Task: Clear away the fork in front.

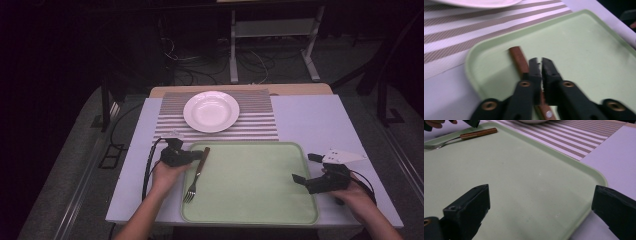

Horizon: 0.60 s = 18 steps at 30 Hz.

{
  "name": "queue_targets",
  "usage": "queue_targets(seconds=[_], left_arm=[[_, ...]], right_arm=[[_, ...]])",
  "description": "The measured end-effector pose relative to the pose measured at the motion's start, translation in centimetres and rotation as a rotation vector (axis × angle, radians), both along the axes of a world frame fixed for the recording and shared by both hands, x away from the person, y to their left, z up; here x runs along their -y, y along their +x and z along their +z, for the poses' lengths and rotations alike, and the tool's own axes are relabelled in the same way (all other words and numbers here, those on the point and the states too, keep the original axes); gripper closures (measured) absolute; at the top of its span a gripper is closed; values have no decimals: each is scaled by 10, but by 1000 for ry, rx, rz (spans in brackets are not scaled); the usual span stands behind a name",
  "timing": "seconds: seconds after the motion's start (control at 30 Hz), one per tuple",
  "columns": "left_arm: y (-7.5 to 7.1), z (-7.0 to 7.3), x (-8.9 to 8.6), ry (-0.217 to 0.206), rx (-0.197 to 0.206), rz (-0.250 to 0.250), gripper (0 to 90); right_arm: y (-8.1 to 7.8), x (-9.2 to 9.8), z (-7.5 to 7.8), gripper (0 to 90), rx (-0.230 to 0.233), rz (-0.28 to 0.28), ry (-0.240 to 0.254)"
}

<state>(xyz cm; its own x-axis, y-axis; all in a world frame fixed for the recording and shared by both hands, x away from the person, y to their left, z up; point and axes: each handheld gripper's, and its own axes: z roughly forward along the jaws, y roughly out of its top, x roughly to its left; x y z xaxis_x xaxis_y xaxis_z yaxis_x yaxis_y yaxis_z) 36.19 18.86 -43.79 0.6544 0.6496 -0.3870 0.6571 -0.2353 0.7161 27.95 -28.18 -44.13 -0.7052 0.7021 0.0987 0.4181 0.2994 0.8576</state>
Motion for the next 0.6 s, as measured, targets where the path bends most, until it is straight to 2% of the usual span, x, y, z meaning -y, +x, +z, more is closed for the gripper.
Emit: queue_targets(seconds=[0.17,0.27,0.37,0.6], left_arm=[[-2,1,16,38,35,-66,895],[-4,-4,25,74,31,-96,895],[-4,-9,30,149,33,-106,893],[-3,-11,23,157,31,-86,891]], right_arm=[[1,-3,0,19,-2,7,-8],[0,-5,0,19,-3,9,-15],[0,-5,0,19,-4,8,-21],[0,-4,-1,19,-6,6,-21]])
